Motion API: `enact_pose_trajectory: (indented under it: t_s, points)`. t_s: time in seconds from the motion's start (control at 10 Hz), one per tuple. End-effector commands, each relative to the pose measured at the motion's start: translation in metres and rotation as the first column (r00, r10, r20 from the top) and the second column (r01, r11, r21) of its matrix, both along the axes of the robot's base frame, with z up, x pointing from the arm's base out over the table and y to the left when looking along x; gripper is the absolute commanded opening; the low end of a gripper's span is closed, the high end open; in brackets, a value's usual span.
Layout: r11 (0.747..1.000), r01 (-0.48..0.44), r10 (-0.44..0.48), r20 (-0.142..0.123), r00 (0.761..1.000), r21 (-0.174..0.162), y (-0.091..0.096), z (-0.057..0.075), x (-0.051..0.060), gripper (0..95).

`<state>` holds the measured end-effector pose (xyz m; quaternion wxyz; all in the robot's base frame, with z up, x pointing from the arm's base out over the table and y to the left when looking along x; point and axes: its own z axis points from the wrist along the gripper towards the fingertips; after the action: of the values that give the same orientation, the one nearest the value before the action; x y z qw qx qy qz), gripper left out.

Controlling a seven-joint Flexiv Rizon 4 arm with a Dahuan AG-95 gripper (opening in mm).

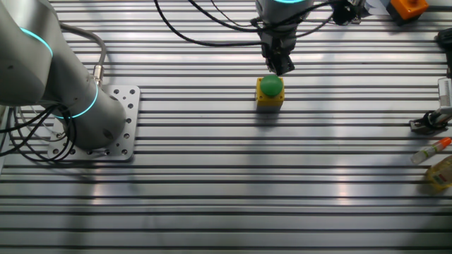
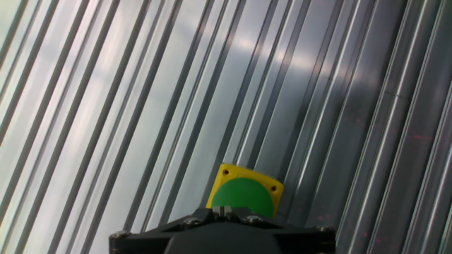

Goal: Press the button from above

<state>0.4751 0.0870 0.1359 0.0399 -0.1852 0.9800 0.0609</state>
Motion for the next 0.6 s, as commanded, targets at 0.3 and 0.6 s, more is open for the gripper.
enact_pose_trajectory:
  t_s: [0.3,0.6]
  points:
    - [0.99,-0.002,0.003,0.007,1.0,-0.138,-0.0002,0.0011,-0.0019,0.0]
    - [0.989,-0.003,0.004,0.005,1.0,-0.148,-0.0002,0.0011,-0.0019,0.0]
